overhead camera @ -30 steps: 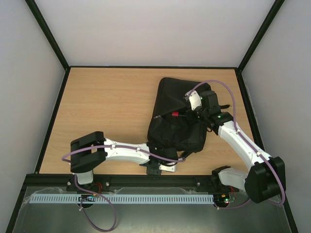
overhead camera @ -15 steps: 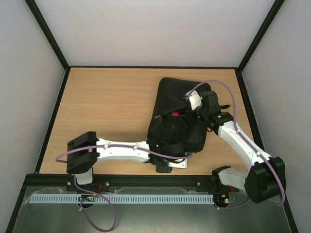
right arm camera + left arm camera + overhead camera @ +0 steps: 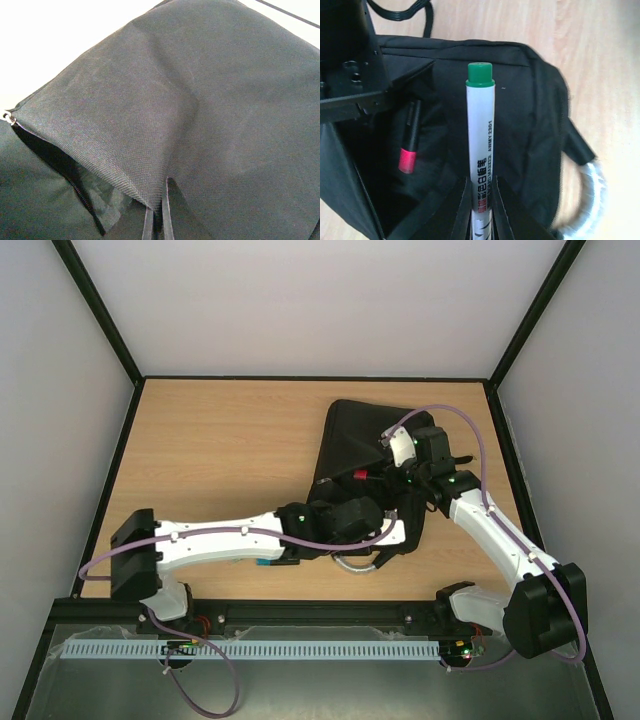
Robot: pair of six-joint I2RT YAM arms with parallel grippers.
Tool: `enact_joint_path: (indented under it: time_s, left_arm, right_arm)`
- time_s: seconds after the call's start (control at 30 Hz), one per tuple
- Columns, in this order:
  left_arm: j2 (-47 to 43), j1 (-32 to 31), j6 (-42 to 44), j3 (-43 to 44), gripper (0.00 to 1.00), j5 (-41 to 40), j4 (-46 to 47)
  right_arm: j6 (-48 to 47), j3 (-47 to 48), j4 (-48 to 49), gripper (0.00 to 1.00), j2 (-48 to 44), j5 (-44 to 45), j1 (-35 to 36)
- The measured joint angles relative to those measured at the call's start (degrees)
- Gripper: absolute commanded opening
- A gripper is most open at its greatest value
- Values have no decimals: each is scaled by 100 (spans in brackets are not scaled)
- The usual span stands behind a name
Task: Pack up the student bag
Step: Place the stationery in the student bag.
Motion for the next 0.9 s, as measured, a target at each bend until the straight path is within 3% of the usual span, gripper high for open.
enact_joint_path:
  time_s: [0.27, 0.63, 0.9]
  left_arm:
    - [601, 490, 592, 57, 4, -175, 649]
    - [739, 739, 960, 50, 4, -129, 1071]
    - [1543, 964, 1421, 50, 4, -192, 1526]
  right_arm:
    - [2, -2, 0, 1, 0, -35, -28]
    - [2, 0, -2, 1, 0, -129, -105]
    - [-4, 0, -7, 1, 0, -245, -131]
